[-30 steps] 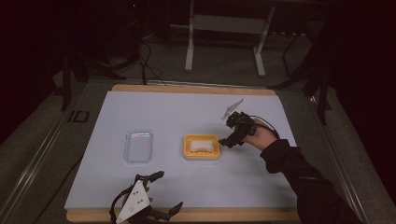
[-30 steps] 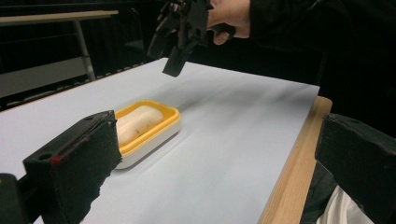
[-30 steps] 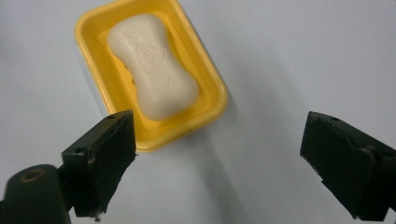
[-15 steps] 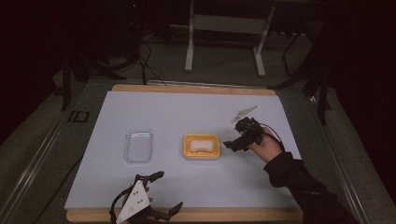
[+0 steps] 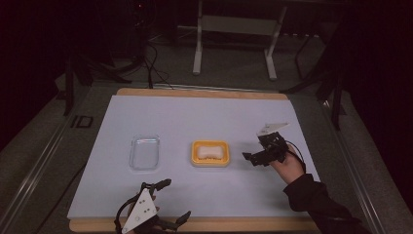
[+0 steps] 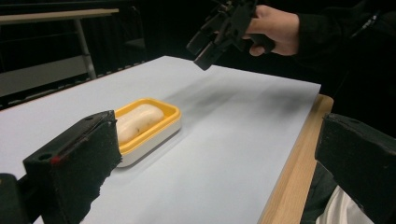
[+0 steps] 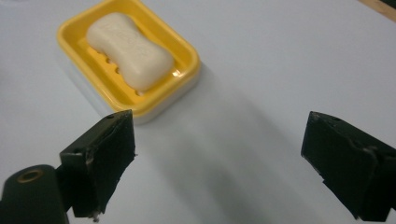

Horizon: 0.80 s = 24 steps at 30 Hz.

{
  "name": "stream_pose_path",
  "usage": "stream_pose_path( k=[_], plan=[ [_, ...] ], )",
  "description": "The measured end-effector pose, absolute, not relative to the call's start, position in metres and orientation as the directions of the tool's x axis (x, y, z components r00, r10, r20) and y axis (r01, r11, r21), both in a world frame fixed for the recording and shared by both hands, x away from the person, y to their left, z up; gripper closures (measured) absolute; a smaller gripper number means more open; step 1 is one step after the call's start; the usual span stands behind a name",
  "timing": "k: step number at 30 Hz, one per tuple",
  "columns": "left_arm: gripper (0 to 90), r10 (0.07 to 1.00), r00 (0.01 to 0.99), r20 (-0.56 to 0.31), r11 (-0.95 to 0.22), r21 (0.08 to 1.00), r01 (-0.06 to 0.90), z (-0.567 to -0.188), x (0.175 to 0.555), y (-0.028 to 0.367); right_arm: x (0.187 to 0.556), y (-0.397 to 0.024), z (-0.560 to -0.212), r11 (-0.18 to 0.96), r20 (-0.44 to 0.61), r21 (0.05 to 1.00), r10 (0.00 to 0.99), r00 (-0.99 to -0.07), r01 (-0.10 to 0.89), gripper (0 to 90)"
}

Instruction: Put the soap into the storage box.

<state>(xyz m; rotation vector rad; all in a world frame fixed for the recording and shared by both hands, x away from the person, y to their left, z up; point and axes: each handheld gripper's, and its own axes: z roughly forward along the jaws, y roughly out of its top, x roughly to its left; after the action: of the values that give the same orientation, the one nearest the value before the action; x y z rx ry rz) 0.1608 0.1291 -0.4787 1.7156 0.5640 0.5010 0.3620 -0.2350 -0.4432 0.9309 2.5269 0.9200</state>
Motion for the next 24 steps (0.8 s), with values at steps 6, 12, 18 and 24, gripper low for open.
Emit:
stream_pose_path(
  k=[6, 12, 18, 24],
  plan=[
    [0.2, 0.612, 0.79, 0.031, -0.182, 0.978, 0.103, -0.479, 0.161, 0.128, 0.348, -0.249, -0.448, 0.563, -0.049, 0.673, 0.682, -0.73, 0.481, 9.6],
    [0.2, 0.612, 0.79, 0.029, -0.182, 0.978, 0.105, -0.479, 0.161, 0.128, 0.339, -0.261, -0.453, 0.537, -0.05, 0.679, 0.714, -0.699, 0.5, 9.6],
    [0.2, 0.612, 0.791, 0.029, -0.181, 0.978, 0.104, -0.479, 0.161, 0.129, 0.329, -0.271, -0.456, 0.517, -0.038, 0.682, 0.732, -0.681, 0.518, 9.6],
    [0.2, 0.61, 0.792, 0.029, -0.182, 0.978, 0.105, -0.479, 0.16, 0.129, 0.317, -0.281, -0.459, 0.499, -0.039, 0.691, 0.748, -0.663, 0.523, 9.6]
  ],
)
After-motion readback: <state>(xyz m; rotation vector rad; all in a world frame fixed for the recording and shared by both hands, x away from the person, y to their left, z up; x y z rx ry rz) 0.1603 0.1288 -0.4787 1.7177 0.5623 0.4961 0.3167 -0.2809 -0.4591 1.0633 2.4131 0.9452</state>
